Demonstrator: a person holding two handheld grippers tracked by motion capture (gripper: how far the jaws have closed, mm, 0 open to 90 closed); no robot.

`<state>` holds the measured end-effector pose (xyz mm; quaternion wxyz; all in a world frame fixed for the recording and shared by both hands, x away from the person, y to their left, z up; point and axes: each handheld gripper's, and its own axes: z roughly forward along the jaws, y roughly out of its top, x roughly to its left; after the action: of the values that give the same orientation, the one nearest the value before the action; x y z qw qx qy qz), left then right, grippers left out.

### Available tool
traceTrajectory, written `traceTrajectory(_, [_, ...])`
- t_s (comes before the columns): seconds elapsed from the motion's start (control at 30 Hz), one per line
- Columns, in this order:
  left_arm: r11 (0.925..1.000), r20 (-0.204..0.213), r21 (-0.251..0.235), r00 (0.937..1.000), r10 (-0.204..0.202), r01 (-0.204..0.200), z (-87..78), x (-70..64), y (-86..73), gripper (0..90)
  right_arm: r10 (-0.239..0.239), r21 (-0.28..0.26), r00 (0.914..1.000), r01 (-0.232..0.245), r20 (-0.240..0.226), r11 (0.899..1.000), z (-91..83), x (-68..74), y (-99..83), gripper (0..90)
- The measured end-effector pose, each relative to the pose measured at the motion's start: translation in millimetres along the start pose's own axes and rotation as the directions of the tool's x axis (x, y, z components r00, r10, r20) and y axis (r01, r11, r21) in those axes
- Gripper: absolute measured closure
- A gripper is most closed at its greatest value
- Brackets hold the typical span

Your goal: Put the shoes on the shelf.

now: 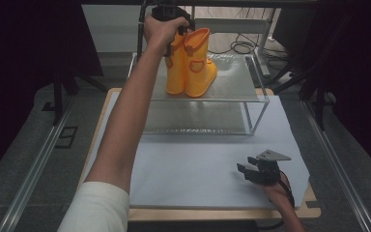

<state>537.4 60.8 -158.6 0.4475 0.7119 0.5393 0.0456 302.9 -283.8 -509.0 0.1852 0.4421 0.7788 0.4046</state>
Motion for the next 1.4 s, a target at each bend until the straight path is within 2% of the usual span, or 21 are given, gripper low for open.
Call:
traceTrajectory(0.1, [0.9997, 0.011, 0.006, 0.9996, 0.024, -0.025, -7.4, -1.0, -3.4, 63.7, -0.007, 0.001, 1.0000, 0.007, -0.002, 1.000, -0.2, 1.8, 0.0, 42.7])
traceTrajectory(0.2, [0.9975, 0.010, 0.005, 0.9975, 0.070, -0.070, -20.6, -1.7, -9.0, 64.0, -0.005, -0.003, 1.0000, 0.005, -0.003, 1.000, -1.7, 1.9, 0.1, 42.7])
traceTrajectory(0.27, [0.9956, 0.025, -0.006, 0.9952, 0.094, -0.094, -33.9, 0.7, -14.3, 67.4, -0.004, -0.006, 1.0000, 0.004, 0.001, 1.000, -2.5, 0.9, 0.4, 42.7])
traceTrajectory(0.4, [0.9914, 0.019, -0.024, 0.9915, 0.129, -0.128, -63.1, 10.8, -28.9, 76.2, 0.003, -0.009, 1.0000, -0.003, 0.006, 1.000, -3.8, -0.9, 0.6, 42.7])
traceTrajectory(0.43, [0.9914, 0.019, -0.024, 0.9915, 0.129, -0.128, -63.1, 10.8, -28.9, 77.7, 0.006, -0.009, 1.0000, -0.006, 0.007, 1.000, -4.4, -1.3, 0.8, 42.7])
traceTrajectory(0.47, [0.9893, 0.007, -0.023, 0.9895, 0.144, -0.144, -68.9, 13.0, -33.8, 77.7, 0.006, -0.009, 1.0000, -0.006, 0.007, 1.000, -4.4, -1.3, 0.8, 42.7])
traceTrajectory(0.5, [0.9879, 0.020, -0.017, 0.9878, 0.154, -0.154, -78.2, 19.3, -44.3, 80.2, 0.007, -0.016, 0.9998, -0.007, 0.017, 1.000, -4.8, -2.8, 1.1, 42.7])
traceTrajectory(0.53, [0.9879, 0.020, -0.017, 0.9878, 0.154, -0.154, -78.2, 19.3, -44.3, 81.5, 0.009, -0.017, 0.9998, -0.009, 0.017, 1.000, -5.0, -3.3, 1.4, 42.7])
traceTrajectory(0.57, [0.9867, 0.014, -0.006, 0.9866, 0.163, -0.163, -84.2, 26.2, -55.0, 82.8, 0.013, -0.020, 0.9997, -0.013, 0.020, 1.000, -5.2, -3.7, 1.8, 42.7])
traceTrajectory(0.67, [0.9869, 0.009, 0.001, 0.9869, 0.161, -0.161, -88.8, 34.9, -66.7, 87.2, 0.013, -0.022, 0.9996, -0.012, 0.024, 1.000, -6.0, -4.6, 2.5, 42.6])
traceTrajectory(0.73, [0.9860, -0.005, 0.022, 0.9862, 0.166, -0.166, -90.8, 46.6, -80.7, 89.1, 0.013, -0.022, 0.9996, -0.012, 0.025, 1.000, -5.9, -4.9, 2.5, 42.6])
traceTrajectory(0.77, [0.9860, -0.005, 0.022, 0.9862, 0.166, -0.166, -90.8, 46.6, -80.7, 89.5, 0.013, -0.022, 0.9996, -0.012, 0.025, 1.000, -5.9, -4.9, 2.5, 42.6])
traceTrajectory(0.83, [0.9861, -0.020, 0.045, 0.9868, 0.161, -0.160, -86.0, 59.9, -94.4, 89.7, 0.013, -0.019, 0.9996, -0.012, 0.027, 1.000, -4.9, -5.2, 2.0, 42.5])
traceTrajectory(0.93, [0.9872, -0.023, 0.059, 0.9884, 0.150, -0.148, -80.4, 68.0, -102.3, 89.8, 0.009, -0.012, 0.9996, -0.009, 0.025, 1.000, -4.3, -5.2, 1.7, 42.5])
traceTrajectory(0.97, [0.9863, -0.038, 0.084, 0.9886, 0.146, -0.142, -71.0, 77.2, -111.8, 89.8, 0.007, -0.010, 0.9996, -0.007, 0.026, 1.000, -3.2, -4.6, 1.2, 42.4])
traceTrajectory(1.1, [0.9825, -0.047, 0.117, 0.9873, 0.152, -0.145, -57.1, 86.2, -122.3, 89.9, 0.002, -0.006, 0.9997, -0.001, 0.026, 1.000, -2.2, -4.4, 1.1, 42.3])
traceTrajectory(1.13, [0.9798, -0.050, 0.136, 0.9868, 0.154, -0.146, -44.1, 92.6, -129.9, 89.9, 0.003, -0.004, 0.9997, -0.003, 0.026, 1.000, -0.8, -4.3, 0.7, 42.3])
traceTrajectory(1.2, [0.9788, -0.054, 0.144, 0.9866, 0.154, -0.145, -39.7, 94.7, -132.2, 89.9, -0.001, -0.003, 0.9996, 0.002, 0.028, 1.000, -0.1, -4.7, 0.6, 42.3])
traceTrajectory(1.27, [0.9773, -0.057, 0.164, 0.9878, 0.145, -0.134, -22.6, 102.7, -139.2, 89.9, 0.003, -0.002, 0.9996, -0.003, 0.027, 1.000, 0.6, -5.0, 0.4, 42.3])
traceTrajectory(1.37, [0.9766, -0.060, 0.175, 0.9886, 0.138, -0.126, -11.7, 105.8, -142.2, 89.9, 0.005, -0.002, 0.9997, -0.005, 0.026, 1.000, 0.5, -5.1, 0.3, 42.3])
traceTrajectory(1.4, [0.9733, -0.053, 0.192, 0.9889, 0.139, -0.126, -1.2, 107.5, -144.0, 89.9, 0.004, 0.000, 0.9997, -0.004, 0.025, 1.000, 0.6, -5.3, -0.2, 42.3])
